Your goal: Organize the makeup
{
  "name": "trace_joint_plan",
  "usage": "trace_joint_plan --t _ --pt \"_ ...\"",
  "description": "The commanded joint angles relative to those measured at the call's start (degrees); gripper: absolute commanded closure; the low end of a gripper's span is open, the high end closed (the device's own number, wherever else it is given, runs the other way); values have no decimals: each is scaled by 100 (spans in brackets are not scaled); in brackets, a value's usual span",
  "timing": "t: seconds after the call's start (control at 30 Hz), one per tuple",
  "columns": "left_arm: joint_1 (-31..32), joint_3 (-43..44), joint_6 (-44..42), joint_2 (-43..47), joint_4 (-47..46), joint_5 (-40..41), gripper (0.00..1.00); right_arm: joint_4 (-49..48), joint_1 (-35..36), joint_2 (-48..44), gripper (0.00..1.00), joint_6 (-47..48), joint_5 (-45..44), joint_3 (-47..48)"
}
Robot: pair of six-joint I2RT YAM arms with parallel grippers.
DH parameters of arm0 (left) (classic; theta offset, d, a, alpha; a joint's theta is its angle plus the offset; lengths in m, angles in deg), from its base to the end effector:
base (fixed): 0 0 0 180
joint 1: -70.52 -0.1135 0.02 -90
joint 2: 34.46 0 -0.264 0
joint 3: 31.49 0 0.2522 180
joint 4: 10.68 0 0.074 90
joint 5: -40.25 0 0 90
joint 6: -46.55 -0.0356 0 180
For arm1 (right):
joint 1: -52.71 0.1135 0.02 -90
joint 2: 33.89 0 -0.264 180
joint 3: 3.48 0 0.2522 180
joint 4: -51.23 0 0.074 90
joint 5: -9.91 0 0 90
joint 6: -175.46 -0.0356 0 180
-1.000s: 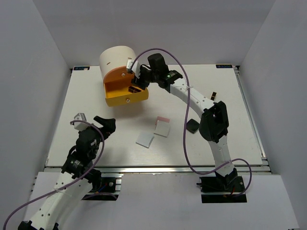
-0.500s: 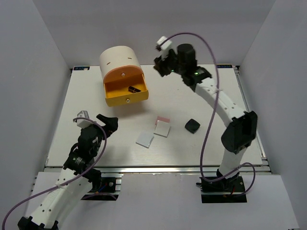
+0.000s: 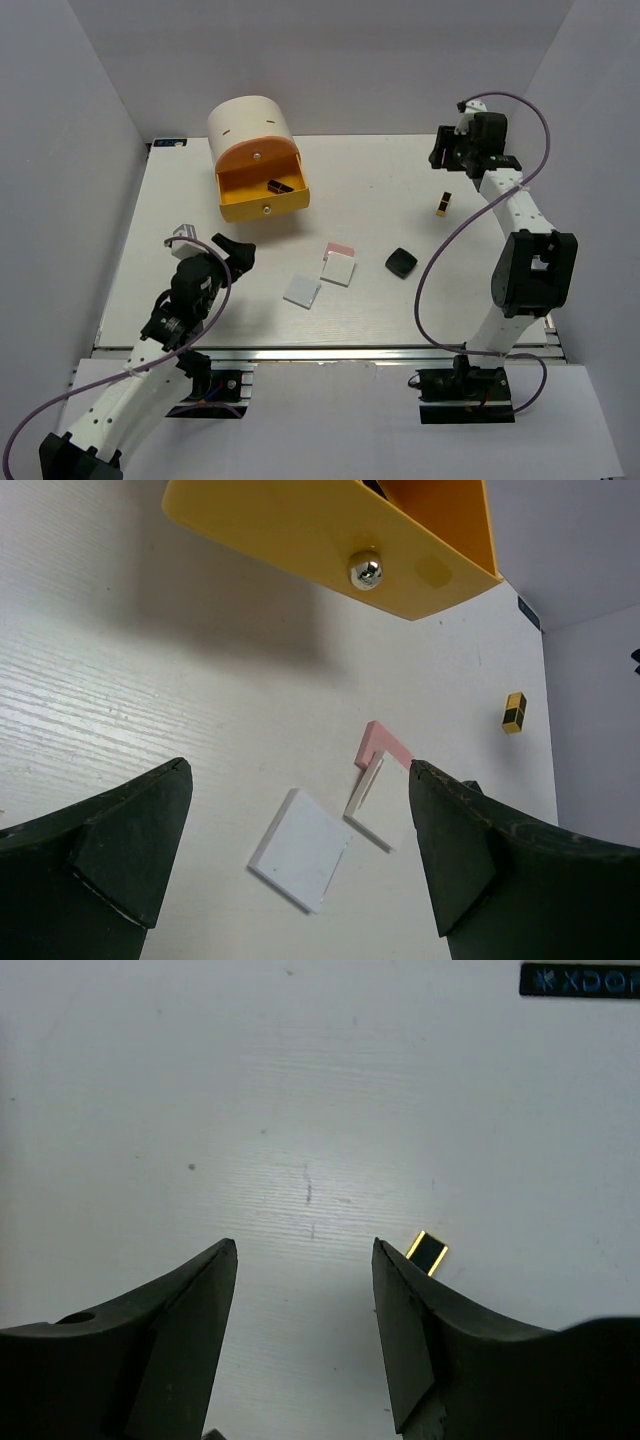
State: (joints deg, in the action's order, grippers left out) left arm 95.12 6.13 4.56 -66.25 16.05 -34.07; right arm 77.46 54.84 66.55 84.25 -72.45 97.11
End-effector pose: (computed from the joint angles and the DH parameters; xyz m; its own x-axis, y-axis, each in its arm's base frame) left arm 0.1383 -0.0527 0.2396 -0.3443 -0.6294 -0.6966 -0.1265 0.7663 -0.6299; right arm 0.4177 0.0203 0.3257 -0.4425 0.0045 -0.8967 -0.1469 0.9861 0.0774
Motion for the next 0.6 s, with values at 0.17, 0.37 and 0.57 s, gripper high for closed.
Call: trace_joint_plan --t 0.17,0.37,0.57 --pt "19 154 -20 -398 -286 -259 2 133 -538 493 40 -301 27 -104" --pt "19 216 7 -591 -260 -259 2 28 -538 1020 43 -116 -271 -218" --pt "19 154 59 -547 -190 -250 2 -69 -521 1302 43 -2 -491 -307"
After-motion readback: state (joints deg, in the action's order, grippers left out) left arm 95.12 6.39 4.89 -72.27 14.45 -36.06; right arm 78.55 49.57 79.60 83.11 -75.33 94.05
